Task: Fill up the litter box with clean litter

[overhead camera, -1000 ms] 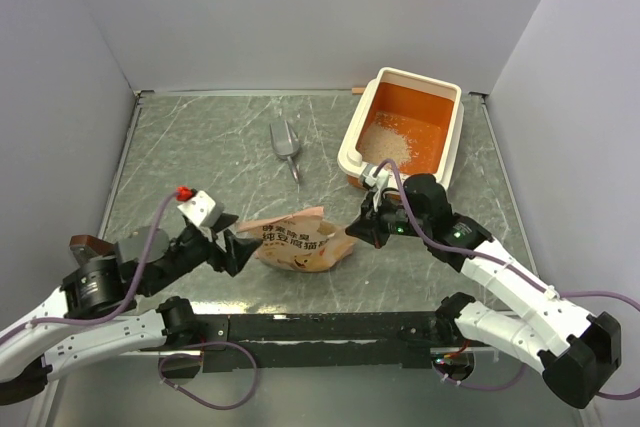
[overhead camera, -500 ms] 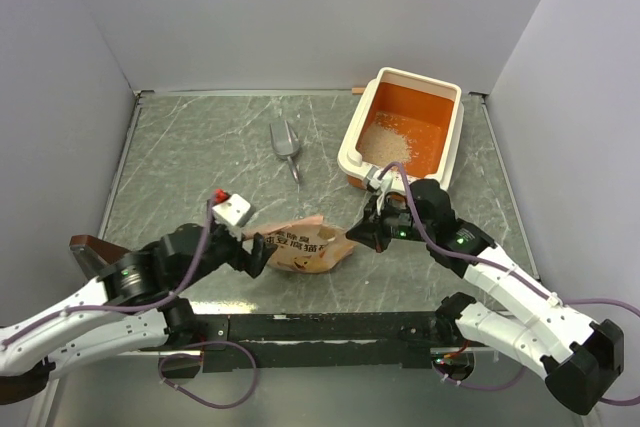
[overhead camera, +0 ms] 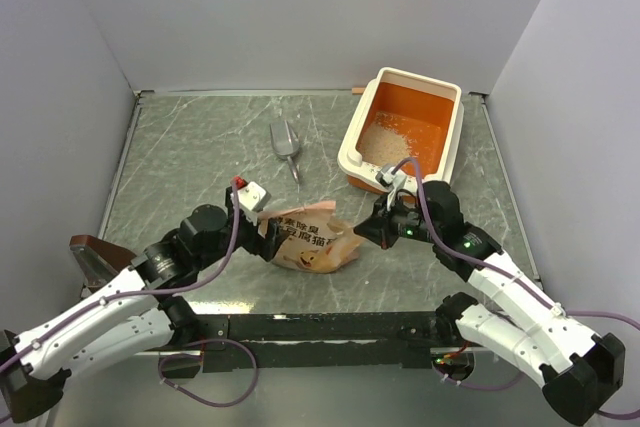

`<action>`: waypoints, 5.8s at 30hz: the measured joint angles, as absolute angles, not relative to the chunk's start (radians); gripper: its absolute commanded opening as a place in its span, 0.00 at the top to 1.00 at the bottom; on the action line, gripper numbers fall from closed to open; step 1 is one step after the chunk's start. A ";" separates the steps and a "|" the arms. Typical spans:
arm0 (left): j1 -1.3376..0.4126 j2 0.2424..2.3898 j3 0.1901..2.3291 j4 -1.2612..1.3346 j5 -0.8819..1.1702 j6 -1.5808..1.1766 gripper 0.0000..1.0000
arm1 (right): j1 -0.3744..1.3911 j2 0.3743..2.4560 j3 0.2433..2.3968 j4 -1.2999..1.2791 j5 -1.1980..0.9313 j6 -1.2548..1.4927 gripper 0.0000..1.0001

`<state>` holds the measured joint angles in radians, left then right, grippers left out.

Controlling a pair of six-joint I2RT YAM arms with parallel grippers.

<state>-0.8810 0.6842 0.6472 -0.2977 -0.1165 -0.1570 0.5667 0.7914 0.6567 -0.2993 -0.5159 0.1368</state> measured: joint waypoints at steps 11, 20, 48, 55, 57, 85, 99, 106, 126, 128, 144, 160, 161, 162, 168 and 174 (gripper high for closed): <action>-0.765 0.725 0.537 -0.055 0.139 -0.177 0.23 | 0.512 0.737 0.574 -0.224 -0.582 0.217 1.00; -0.760 0.681 0.450 0.092 0.214 -0.238 0.95 | 0.495 0.709 0.532 -0.183 -0.641 0.263 1.00; -0.769 0.437 0.331 0.021 -0.024 -0.434 0.99 | 0.471 0.796 0.273 0.376 -0.684 0.332 0.39; -0.769 0.397 0.315 0.012 -0.031 -0.444 0.99 | 0.471 0.849 0.244 0.587 -0.738 0.332 0.41; -0.769 0.397 0.315 0.010 -0.031 -0.450 0.99 | 0.471 0.846 0.230 0.623 -0.743 0.324 0.42; -0.769 0.423 0.315 0.027 -0.024 -0.459 0.99 | 0.544 0.937 0.210 0.777 -0.722 0.186 0.53; -0.769 0.443 0.315 0.047 -0.024 -0.459 0.99 | 0.561 0.799 0.210 0.749 -0.669 0.140 0.49; -0.768 0.453 0.315 0.056 -0.024 -0.459 0.99 | 0.563 0.888 0.210 0.756 -0.675 0.140 0.50; -0.767 0.453 0.315 0.054 -0.015 -0.474 0.99 | 0.563 0.937 0.206 0.910 -0.682 0.257 1.00; -0.767 0.453 0.323 0.038 -0.014 -0.487 0.99 | 0.559 0.938 0.205 0.913 -0.682 0.298 1.00; -0.768 0.501 0.573 -0.472 0.027 -0.817 0.99 | 0.393 0.727 0.288 0.322 -0.852 0.675 1.00; -0.776 0.284 0.523 -0.719 0.225 -1.204 0.99 | 0.371 0.796 0.233 0.219 -1.101 0.897 1.00; -0.776 0.274 0.517 -0.728 0.238 -1.227 0.98 | 0.371 0.796 0.234 0.192 -1.107 0.890 1.00; -0.776 0.265 0.513 -0.735 0.247 -1.246 0.98 | 0.371 0.796 0.234 0.175 -1.111 0.885 1.00; -0.776 0.215 0.486 -0.784 0.324 -1.351 0.99 | 0.371 0.809 0.247 0.044 -1.129 0.832 1.00; -0.773 0.180 0.469 -0.821 0.382 -1.421 0.99 | 0.373 0.876 0.287 -0.046 -1.141 0.778 1.00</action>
